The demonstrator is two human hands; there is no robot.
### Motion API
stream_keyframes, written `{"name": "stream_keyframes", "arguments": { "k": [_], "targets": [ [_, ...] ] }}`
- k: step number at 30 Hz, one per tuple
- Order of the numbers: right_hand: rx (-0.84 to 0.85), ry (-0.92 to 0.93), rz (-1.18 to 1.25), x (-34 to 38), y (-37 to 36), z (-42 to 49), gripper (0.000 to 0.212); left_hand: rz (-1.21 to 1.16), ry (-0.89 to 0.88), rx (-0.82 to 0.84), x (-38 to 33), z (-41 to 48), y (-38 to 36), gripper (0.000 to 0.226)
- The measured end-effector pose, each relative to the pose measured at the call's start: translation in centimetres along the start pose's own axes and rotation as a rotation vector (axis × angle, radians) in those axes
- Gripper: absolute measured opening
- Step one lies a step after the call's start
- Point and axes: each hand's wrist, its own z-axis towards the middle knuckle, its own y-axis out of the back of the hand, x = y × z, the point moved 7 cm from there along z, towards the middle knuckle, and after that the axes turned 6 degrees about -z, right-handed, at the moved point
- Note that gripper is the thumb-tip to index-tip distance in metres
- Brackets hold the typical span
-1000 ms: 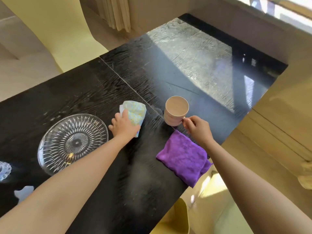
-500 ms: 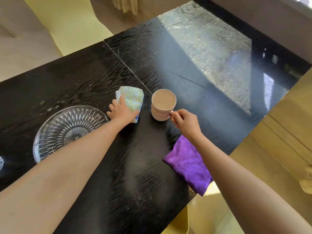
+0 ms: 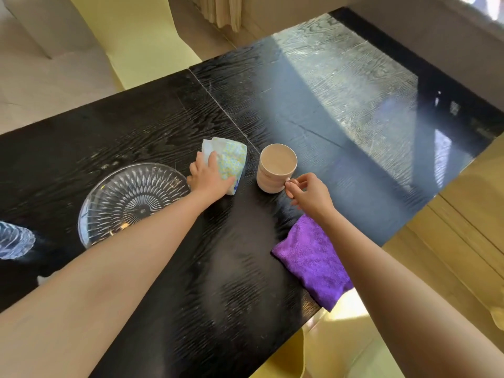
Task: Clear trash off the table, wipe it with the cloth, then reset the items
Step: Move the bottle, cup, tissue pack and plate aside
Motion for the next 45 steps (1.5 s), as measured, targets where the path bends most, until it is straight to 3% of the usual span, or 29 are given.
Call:
{"name": "stream_keyframes", "arguments": {
  "k": [6,11,16,20,25,28,33,36,40,45],
  "targets": [
    [-0.101,0.046,-0.265,1.8,1.6,-2.8,0.042,0.000,-0.004,0.019,0.7,-3.0,2.4,0.069],
    [0.189,0.099,-0.505,3.7,0.2,-6.0,0.037,-0.003,-0.019,0.141,1.6,-6.7,4.7,0.063],
    [0.382,0.208,-0.660,7.4,-2.2,-9.4,0.031,-0.018,-0.005,0.120,4.9,-11.3,8.7,0.046],
    [0.516,0.273,-0.846,11.2,-5.7,-12.1,0.040,-0.024,0.019,0.161,10.1,-14.9,11.6,0.013],
    [0.635,0.306,-0.892,16.3,-10.9,-14.1,0.030,0.030,0.123,0.208,17.8,-18.7,16.3,0.014],
    [0.642,0.340,-0.876,19.7,-13.7,-14.7,0.029,0.025,0.225,0.201,22.7,-20.3,19.7,0.028],
    [0.554,0.351,-0.866,22.3,-17.5,-14.1,0.018,-0.130,0.426,0.012,29.9,-20.7,24.6,0.048],
    [0.502,0.245,-0.851,20.1,-19.0,-12.9,0.034,-0.263,0.509,-0.157,32.7,-19.3,26.7,0.082],
    [0.378,0.045,-0.714,16.1,-19.6,-11.3,0.049,-0.456,0.445,-0.294,34.0,-16.0,27.4,0.093],
    [0.325,-0.050,-0.592,13.7,-20.4,-9.8,0.051,-0.537,0.317,-0.370,34.0,-13.1,26.4,0.078]
  ]
}}
